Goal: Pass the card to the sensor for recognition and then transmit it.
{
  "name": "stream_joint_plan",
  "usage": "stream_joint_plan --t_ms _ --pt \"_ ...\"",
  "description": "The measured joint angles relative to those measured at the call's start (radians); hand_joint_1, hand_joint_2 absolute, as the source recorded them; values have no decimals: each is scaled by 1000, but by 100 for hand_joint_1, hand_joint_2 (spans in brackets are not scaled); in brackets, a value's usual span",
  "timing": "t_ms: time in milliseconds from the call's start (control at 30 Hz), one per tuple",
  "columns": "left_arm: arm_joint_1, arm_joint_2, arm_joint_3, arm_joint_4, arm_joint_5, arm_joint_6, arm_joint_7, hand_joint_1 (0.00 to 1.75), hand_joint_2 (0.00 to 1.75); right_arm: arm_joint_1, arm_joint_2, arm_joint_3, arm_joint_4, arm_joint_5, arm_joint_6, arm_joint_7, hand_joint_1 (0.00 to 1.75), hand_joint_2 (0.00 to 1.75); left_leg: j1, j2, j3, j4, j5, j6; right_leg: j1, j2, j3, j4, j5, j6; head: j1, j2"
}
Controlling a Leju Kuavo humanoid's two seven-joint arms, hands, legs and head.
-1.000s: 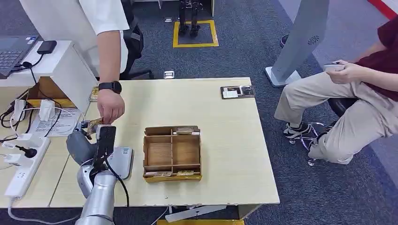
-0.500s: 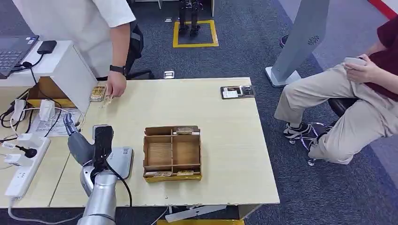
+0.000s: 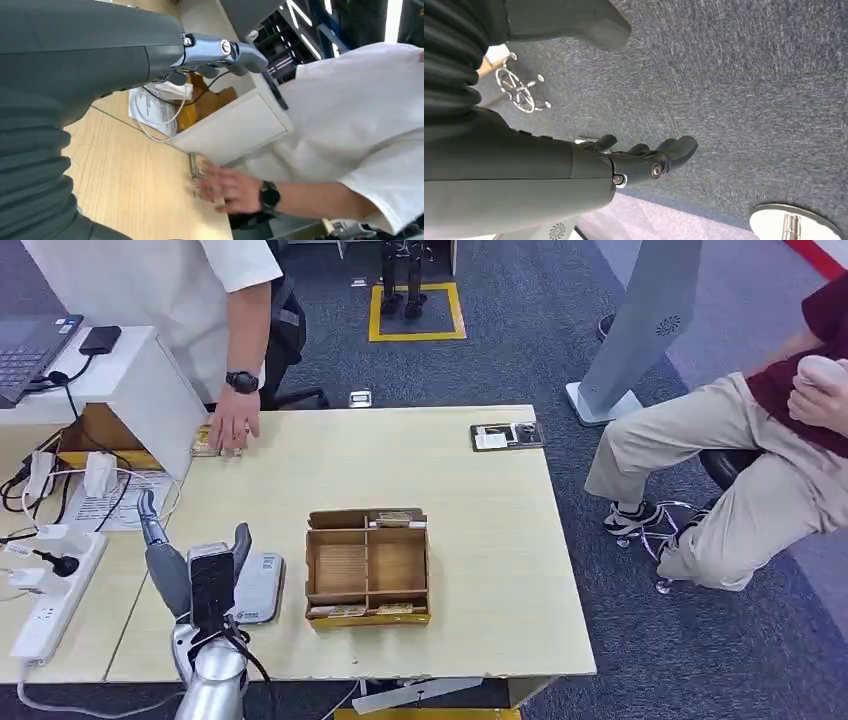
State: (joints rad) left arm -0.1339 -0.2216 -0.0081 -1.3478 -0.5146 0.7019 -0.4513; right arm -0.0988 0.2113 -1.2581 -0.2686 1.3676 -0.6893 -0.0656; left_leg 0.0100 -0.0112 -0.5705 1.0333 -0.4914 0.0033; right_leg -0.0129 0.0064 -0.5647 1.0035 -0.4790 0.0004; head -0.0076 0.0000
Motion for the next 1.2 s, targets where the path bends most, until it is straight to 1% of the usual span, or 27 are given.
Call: stream_joint_plan --t_ms 167,300,467,600,700,800,900,1067,1200 --pt "22 15 -35 -37 11 0 -5 0 175 1 0 0 0 0 0 -1 0 175 0 0 0 0 0 0 0 0 0 0 0 0 0 0" --pt "54 30 -64 -79 62 -1 -50 0 175 2 0 0 -5 -6 0 -1 0 175 0 0 0 0 0 0 0 0 0 0 0 0 0 0" --pt "131 53 -118 -164 72 -8 -94 0 175 5 0 0 -11 -6 0 1 0 175 0 0 0 0 -1 1 0 0 0 0 0 0 0 0" --pt "185 84 -156 -199 2 -14 -97 0 175 8 0 0 -15 -6 0 2 0 175 0 0 0 0 -1 1 0 0 0 0 0 0 0 0" --pt "221 100 -173 -200 -141 -8 -95 0 175 9 0 0 -16 -6 0 2 0 175 0 0 0 0 -1 1 0 0 0 0 0 0 0 0" --pt "250 120 -211 -201 -153 -6 -122 0 175 11 0 0 -16 -8 0 2 0 175 0 0 0 0 -1 1 0 0 0 0 0 0 0 0" --pt "271 147 -259 -210 -184 -6 -134 0 175 12 0 0 -15 -13 0 0 0 175 0 0 0 0 -1 1 0 0 0 0 0 0 0 0" --pt "274 200 -357 -222 -213 -27 -112 0 175 12 -1 0 -15 -18 0 -4 0 175 0 0 0 0 -1 1 0 0 0 0 0 0 0 0" --pt "266 224 -425 -224 -221 -56 -112 0 175 11 -2 0 -15 -19 0 -7 0 175 0 0 0 0 -1 1 0 0 0 0 0 0 0 0"
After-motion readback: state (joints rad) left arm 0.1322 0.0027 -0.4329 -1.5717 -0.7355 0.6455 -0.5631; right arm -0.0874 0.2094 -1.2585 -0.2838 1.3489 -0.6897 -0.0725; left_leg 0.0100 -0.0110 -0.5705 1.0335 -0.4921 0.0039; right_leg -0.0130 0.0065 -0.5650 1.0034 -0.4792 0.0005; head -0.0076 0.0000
